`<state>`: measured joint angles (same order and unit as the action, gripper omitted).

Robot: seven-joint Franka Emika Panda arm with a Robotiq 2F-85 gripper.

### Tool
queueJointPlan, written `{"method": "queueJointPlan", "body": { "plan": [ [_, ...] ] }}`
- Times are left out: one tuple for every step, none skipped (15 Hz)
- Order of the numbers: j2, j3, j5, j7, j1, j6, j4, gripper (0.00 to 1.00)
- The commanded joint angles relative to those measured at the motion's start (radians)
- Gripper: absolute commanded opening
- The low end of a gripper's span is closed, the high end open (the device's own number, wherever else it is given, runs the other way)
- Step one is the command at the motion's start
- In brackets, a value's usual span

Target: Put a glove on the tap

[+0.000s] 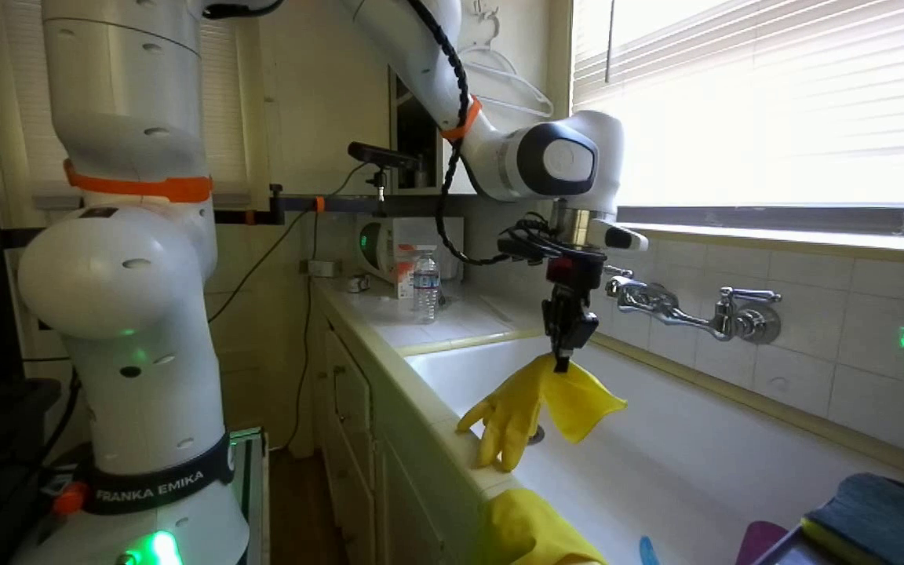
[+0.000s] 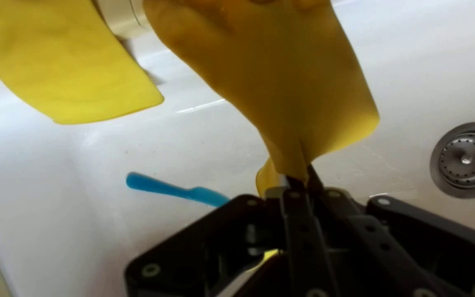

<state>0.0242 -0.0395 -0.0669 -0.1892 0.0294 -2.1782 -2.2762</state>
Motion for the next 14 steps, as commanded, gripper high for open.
{"method": "queueJointPlan", "body": {
  "plan": [
    [-0.086,0.013,-0.058,-0.074,-0.009,-0.043,-0.024,0.01],
    [-0.1,0.018,-0.071,-0.085,-0.01,-0.044,-0.021,0.01],
    [-0.111,0.024,-0.089,-0.095,-0.01,-0.05,-0.018,0.01],
    [-0.124,0.031,-0.089,-0.108,-0.01,-0.054,-0.017,0.01],
    [-0.136,0.038,-0.1,-0.123,-0.009,-0.059,-0.017,0.01],
    [-0.147,0.045,-0.107,-0.143,-0.008,-0.067,-0.018,0.01],
    [-0.156,0.051,-0.111,-0.162,-0.007,-0.071,-0.018,0.01],
    [-0.167,0.057,-0.112,-0.184,-0.005,-0.082,-0.02,0.01],
    [-0.174,0.062,-0.113,-0.201,-0.004,-0.091,-0.02,0.01],
    [-0.181,0.067,-0.116,-0.217,-0.003,-0.101,-0.02,0.01],
    [-0.187,0.073,-0.122,-0.237,-0.002,-0.115,-0.019,0.01],
    [-0.19,0.078,-0.126,-0.254,-0.001,-0.129,-0.018,0.01],
    [-0.191,0.082,-0.128,-0.264,-0.001,-0.143,-0.015,0.01],
    [-0.192,0.087,-0.128,-0.276,-0.001,-0.156,-0.011,0.01]
  ]
}}
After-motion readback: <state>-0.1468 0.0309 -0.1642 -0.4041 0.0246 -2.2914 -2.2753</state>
